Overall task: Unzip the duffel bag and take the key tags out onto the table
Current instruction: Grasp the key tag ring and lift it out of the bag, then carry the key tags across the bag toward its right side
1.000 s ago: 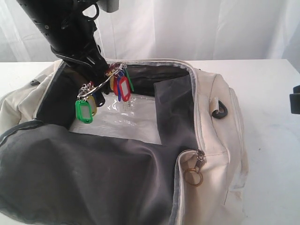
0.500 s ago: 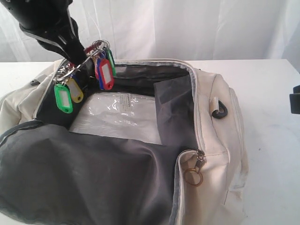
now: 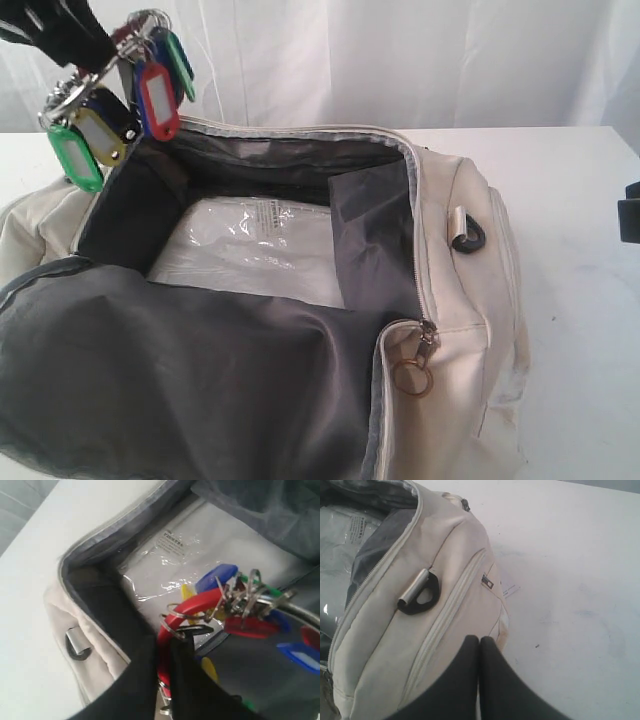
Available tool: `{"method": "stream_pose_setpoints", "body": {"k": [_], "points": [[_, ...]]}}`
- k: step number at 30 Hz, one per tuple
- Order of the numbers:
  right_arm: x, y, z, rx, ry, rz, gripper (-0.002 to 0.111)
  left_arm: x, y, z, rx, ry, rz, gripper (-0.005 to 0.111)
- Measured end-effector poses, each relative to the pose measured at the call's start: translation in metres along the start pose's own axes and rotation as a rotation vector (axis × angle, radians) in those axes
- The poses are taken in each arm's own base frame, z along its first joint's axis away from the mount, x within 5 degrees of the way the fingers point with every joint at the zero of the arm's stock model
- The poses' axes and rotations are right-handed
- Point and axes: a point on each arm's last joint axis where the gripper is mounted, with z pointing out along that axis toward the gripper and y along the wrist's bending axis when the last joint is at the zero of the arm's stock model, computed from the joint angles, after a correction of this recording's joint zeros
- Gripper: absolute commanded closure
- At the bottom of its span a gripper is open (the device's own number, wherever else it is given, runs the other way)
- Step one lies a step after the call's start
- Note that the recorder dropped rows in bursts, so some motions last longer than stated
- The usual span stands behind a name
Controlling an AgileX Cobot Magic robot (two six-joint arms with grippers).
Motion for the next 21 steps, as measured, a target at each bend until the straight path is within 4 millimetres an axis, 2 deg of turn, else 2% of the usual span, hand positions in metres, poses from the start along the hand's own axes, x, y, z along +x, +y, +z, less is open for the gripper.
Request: {"method": "stream_pose_setpoints", "body": {"k": [6, 11, 16, 21], "points": [[0.0, 0.0, 0.0, 0.0, 0.0, 0.002, 0.108, 0.012, 0.004, -0.031, -0.108, -0.041, -0.045, 0.107], [0.0, 0.0, 0.0, 0.0, 0.0, 0.002, 0.108, 0.019, 0.004, -0.045, -0.151, -0.058, -0.063, 0.107], [0.0, 0.0, 0.0, 0.0, 0.0, 0.002, 0.108, 0.029, 0.0, -0.037, -0.135, -0.018, -0.061, 0.107], [0.0, 0.0, 0.0, 0.0, 0.0, 0.002, 0.108, 0.033, -0.009, -0.017, -0.04, 0.02, -0.075, 0.107]]}}
